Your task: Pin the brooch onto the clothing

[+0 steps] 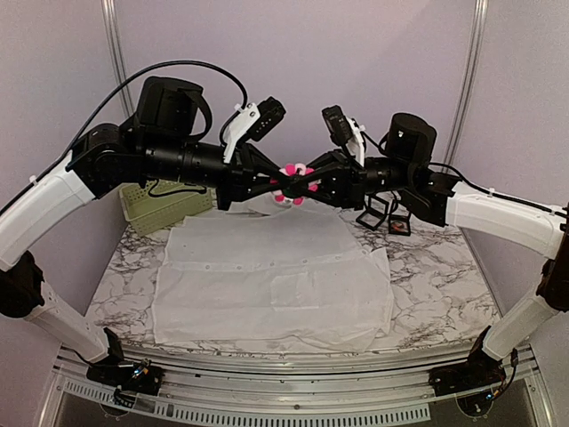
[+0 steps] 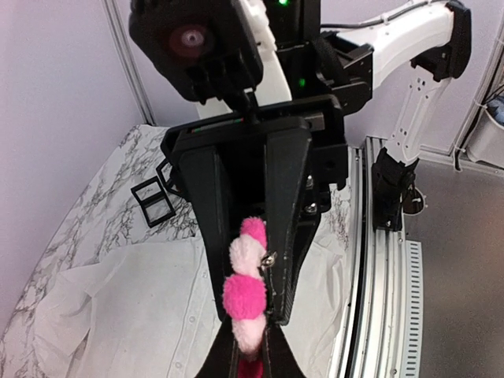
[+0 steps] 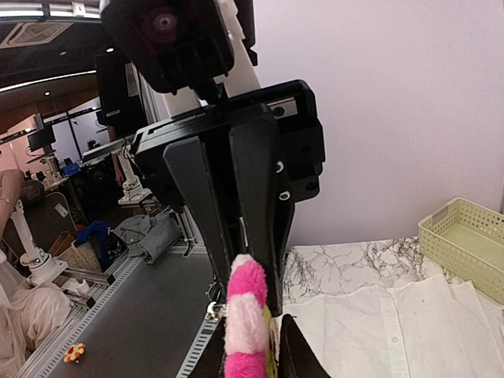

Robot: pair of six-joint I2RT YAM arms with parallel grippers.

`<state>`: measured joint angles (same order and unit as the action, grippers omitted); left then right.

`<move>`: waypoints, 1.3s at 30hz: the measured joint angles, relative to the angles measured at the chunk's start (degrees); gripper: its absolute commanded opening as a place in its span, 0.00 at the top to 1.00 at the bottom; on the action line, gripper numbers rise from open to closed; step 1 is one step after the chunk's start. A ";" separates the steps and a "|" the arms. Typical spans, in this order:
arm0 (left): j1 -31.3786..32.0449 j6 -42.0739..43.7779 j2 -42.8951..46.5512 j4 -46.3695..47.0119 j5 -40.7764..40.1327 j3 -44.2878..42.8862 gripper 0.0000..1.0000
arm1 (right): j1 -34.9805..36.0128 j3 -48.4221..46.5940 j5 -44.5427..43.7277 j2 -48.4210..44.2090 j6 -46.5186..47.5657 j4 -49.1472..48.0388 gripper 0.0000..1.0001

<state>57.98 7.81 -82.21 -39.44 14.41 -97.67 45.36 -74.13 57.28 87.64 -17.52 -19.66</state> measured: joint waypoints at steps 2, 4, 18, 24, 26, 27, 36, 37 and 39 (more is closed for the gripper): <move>0.28 0.55 0.00 -0.52 -0.98 -0.33 1.00 | 0.00 -0.37 -0.11 0.22 -0.09 0.52 0.81; 0.48 0.94 0.00 -0.85 -1.68 -0.48 1.00 | 0.00 -0.48 -0.37 0.24 -0.22 0.87 0.81; 0.52 1.60 -0.02 -1.95 -4.37 -0.55 1.00 | -0.37 -1.16 -1.77 0.83 -1.09 2.93 0.85; 0.55 2.95 -0.02 -1.99 -5.60 -0.55 1.00 | -0.52 -1.77 -3.93 1.29 -3.13 4.70 0.67; 0.55 3.48 -0.02 -2.16 -6.25 -0.55 1.00 | -0.68 -1.90 -4.37 1.62 -3.89 5.11 0.67; 0.55 3.72 -0.02 -2.25 -6.60 -0.55 1.00 | -0.72 -1.99 -4.52 1.70 -4.20 5.20 0.67; 1.01 4.61 -0.02 -2.10 -7.67 -0.55 1.00 | -0.87 -1.88 -5.44 1.75 -4.74 5.46 0.51; 1.16 4.61 -0.02 -2.05 -7.72 -0.55 1.00 | -0.90 -1.57 -5.20 1.68 -4.63 4.85 0.51; 1.57 4.63 0.00 -2.10 -7.67 -0.55 1.00 | -0.92 -0.39 -4.63 1.33 -4.46 3.17 0.49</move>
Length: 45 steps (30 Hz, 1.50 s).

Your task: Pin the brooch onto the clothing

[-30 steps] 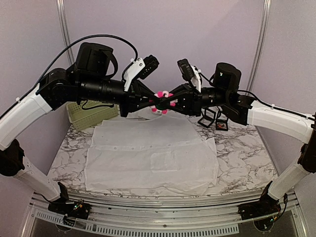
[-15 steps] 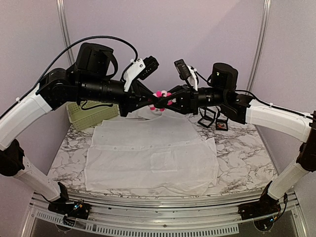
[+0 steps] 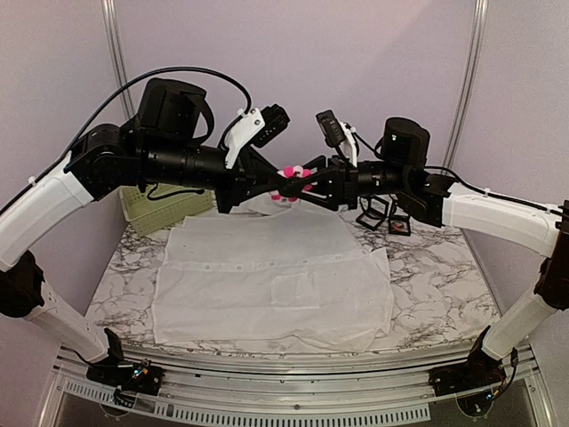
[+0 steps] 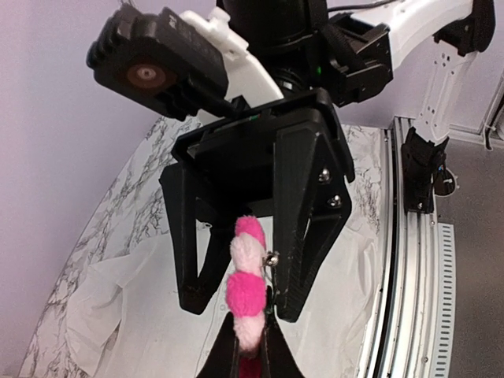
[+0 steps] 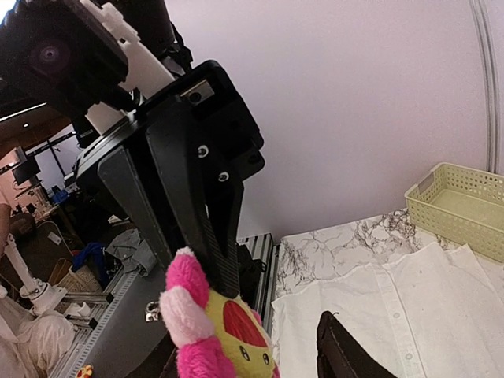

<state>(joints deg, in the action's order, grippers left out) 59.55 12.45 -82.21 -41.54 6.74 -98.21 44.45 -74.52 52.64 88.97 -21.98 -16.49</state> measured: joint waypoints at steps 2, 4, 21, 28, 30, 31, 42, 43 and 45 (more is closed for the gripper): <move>0.50 0.00 -0.02 -0.04 0.22 0.00 1.00 | 0.09 2.10 0.39 -0.94 0.39 -2.29 0.47; 1.09 0.00 -0.02 0.04 0.59 0.00 1.00 | 0.22 3.41 0.63 -1.81 0.81 -3.72 0.44; 2.45 0.00 -0.02 0.85 3.56 0.00 1.00 | 1.36 7.30 1.92 -3.37 4.02 -11.04 0.33; 2.67 0.00 0.00 0.85 4.17 0.00 1.00 | 1.97 8.83 1.31 -5.42 5.84 -12.81 0.35; 2.67 0.00 0.00 0.87 4.22 0.00 1.00 | 2.10 8.92 1.03 -5.90 6.10 -13.35 0.40; 2.67 0.00 0.00 0.87 4.24 0.00 1.00 | 2.25 8.92 0.81 -6.12 6.29 -13.62 0.43; 2.69 0.00 0.00 0.83 4.00 0.00 1.00 | 2.58 8.92 -0.44 -6.25 7.58 -13.25 0.71; 2.69 -0.02 0.00 0.83 3.87 0.00 1.00 | 2.71 8.92 -0.46 -6.25 7.91 -13.16 0.73; 2.69 0.00 -0.02 0.74 3.48 0.00 1.00 | 2.84 8.90 -0.46 -6.25 7.85 -13.00 0.75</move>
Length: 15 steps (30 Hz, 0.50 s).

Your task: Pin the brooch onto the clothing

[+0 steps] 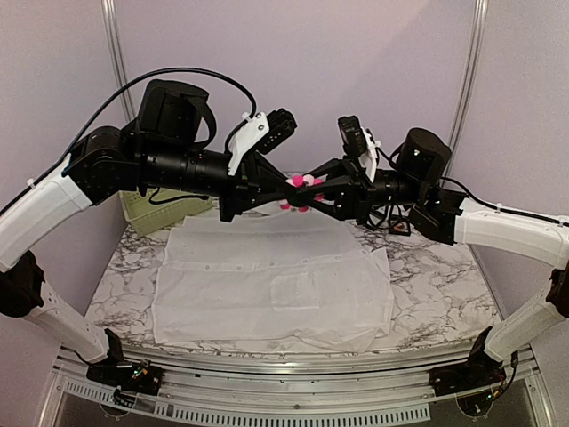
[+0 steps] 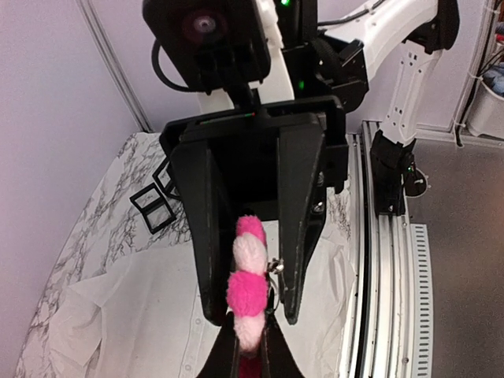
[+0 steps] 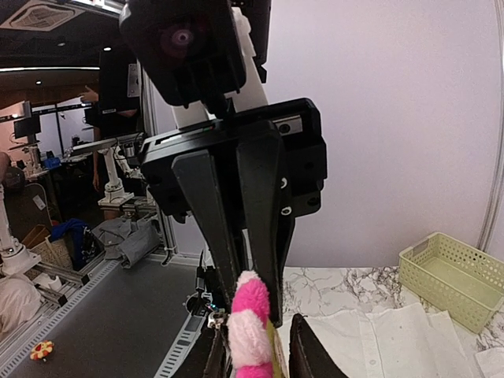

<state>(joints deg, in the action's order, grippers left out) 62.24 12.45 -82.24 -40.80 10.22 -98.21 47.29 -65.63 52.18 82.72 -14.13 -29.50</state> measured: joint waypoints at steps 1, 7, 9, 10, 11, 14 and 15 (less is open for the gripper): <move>0.00 0.00 0.00 -0.02 -0.13 0.00 1.00 | 0.07 -0.02 -0.02 0.00 0.09 0.15 0.76; 0.00 0.04 0.00 -0.26 -0.57 -0.02 1.00 | 0.22 -0.61 -0.87 0.02 0.28 1.99 0.81; -0.02 0.20 0.00 -0.52 -0.70 -0.09 1.00 | 0.24 -0.68 -1.01 0.02 0.31 2.36 0.83; -0.02 0.26 0.02 -0.59 -0.79 -0.11 1.00 | 0.24 -0.72 -1.03 0.02 0.28 2.47 0.84; -0.02 0.42 0.02 -0.61 -0.87 -0.11 1.00 | 0.24 -0.74 -1.05 0.02 0.28 2.51 0.84; 0.00 0.85 0.02 -0.74 -1.18 -0.13 1.00 | 0.17 -0.87 -1.07 0.15 -0.11 2.60 0.75; 0.00 0.94 0.02 -0.76 -1.29 -0.13 1.00 | 0.17 -1.05 -1.11 0.26 -0.37 2.78 0.71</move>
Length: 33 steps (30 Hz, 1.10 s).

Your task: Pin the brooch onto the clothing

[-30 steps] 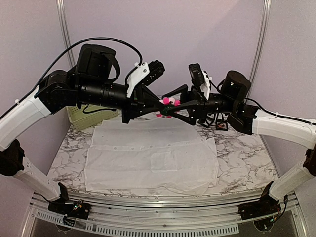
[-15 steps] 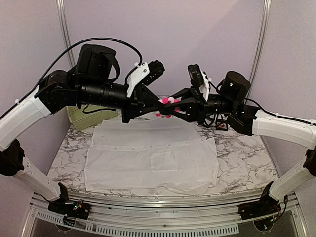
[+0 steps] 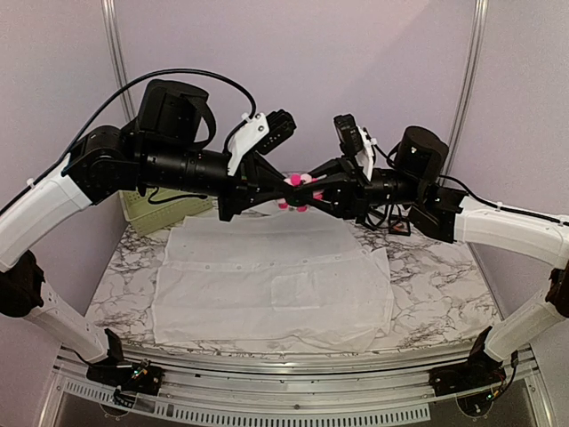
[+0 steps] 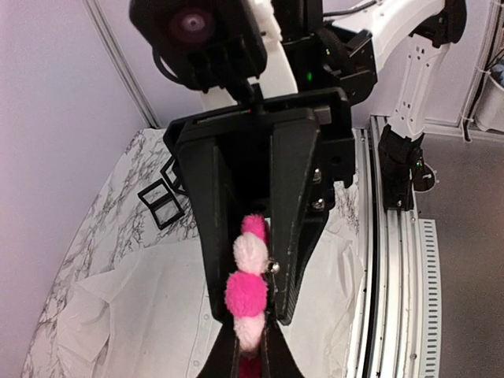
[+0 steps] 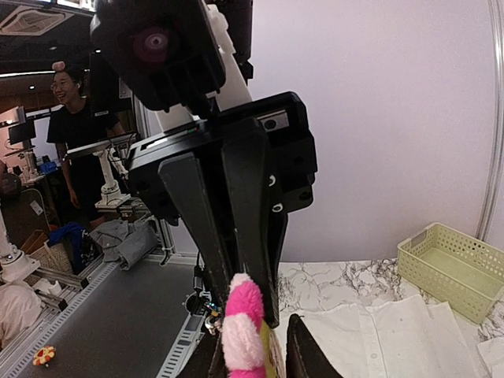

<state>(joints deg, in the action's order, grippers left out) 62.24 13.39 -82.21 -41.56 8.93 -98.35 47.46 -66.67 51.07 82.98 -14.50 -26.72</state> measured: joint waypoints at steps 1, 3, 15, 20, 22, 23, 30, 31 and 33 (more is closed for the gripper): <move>0.00 0.20 -0.02 0.04 -0.17 -0.02 1.00 | -0.02 -0.31 -0.24 0.22 -0.33 0.24 0.67; 0.02 0.39 0.00 0.11 -0.39 -0.02 1.00 | -0.02 -0.66 -0.55 0.72 -0.72 0.50 0.58; 0.57 1.64 -0.04 0.13 -0.61 -0.02 1.00 | -0.61 -1.27 -0.02 1.18 2.27 6.91 0.29; 0.61 2.95 -0.04 0.15 -1.40 -0.02 1.00 | -1.29 -1.51 1.70 -1.18 7.96 15.78 0.24; 0.61 3.37 -0.04 0.15 -2.12 -0.02 1.00 | -1.88 -1.68 1.95 -2.36 9.84 19.02 0.24; 0.61 3.63 -0.04 0.20 -2.40 -0.02 1.00 | -2.25 -1.68 2.01 -2.91 10.51 20.24 0.24; 0.61 4.63 0.07 0.46 -4.66 -0.07 1.00 | -4.48 -2.14 1.27 -5.25 12.50 23.39 0.27; 0.61 4.66 0.07 0.46 -4.79 -0.17 1.00 | -4.48 -2.14 1.01 -5.31 12.44 23.04 0.28; 0.61 4.66 0.07 0.50 -4.92 -0.61 1.00 | -4.48 -2.14 0.28 -5.35 11.74 21.49 0.29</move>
<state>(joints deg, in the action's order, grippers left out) 62.85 18.04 -82.15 -41.06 4.01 -98.96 42.98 -68.82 51.35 77.62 -2.76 -5.23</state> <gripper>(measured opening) 0.072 0.721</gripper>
